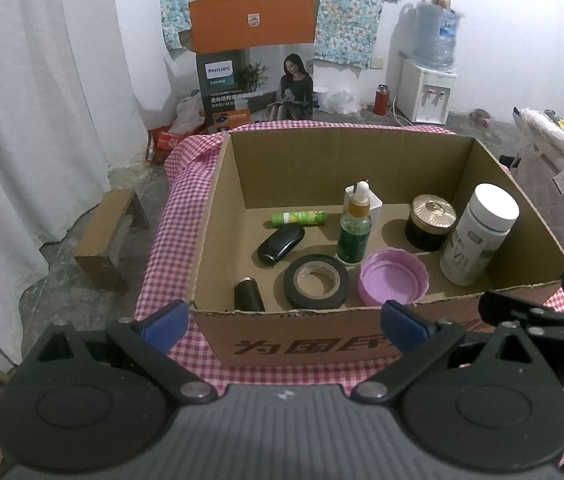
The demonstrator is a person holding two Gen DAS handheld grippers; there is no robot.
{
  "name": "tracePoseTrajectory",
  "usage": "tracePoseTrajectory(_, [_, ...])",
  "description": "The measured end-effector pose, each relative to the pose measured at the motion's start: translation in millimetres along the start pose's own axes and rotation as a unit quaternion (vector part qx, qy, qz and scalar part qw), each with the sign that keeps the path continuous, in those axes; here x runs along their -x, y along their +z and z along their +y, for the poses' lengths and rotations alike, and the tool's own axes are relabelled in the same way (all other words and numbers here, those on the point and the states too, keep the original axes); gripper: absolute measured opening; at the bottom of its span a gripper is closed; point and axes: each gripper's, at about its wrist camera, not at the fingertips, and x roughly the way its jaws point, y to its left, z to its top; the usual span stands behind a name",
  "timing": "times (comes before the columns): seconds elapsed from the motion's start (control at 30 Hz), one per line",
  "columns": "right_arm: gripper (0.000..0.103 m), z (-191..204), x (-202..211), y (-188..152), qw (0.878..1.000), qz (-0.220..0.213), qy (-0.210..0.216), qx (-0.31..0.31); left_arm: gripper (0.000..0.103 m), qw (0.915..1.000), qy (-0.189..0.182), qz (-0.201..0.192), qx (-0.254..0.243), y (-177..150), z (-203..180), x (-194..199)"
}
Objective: Organize rigid objects
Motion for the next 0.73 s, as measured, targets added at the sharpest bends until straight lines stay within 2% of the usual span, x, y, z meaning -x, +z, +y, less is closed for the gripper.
tracePoseTrajectory(0.73, [0.102,-2.8,0.9,-2.3,1.0,0.001,0.0,-0.003,0.102,1.0,0.0,0.002,0.0,-0.4,-1.7,-0.4])
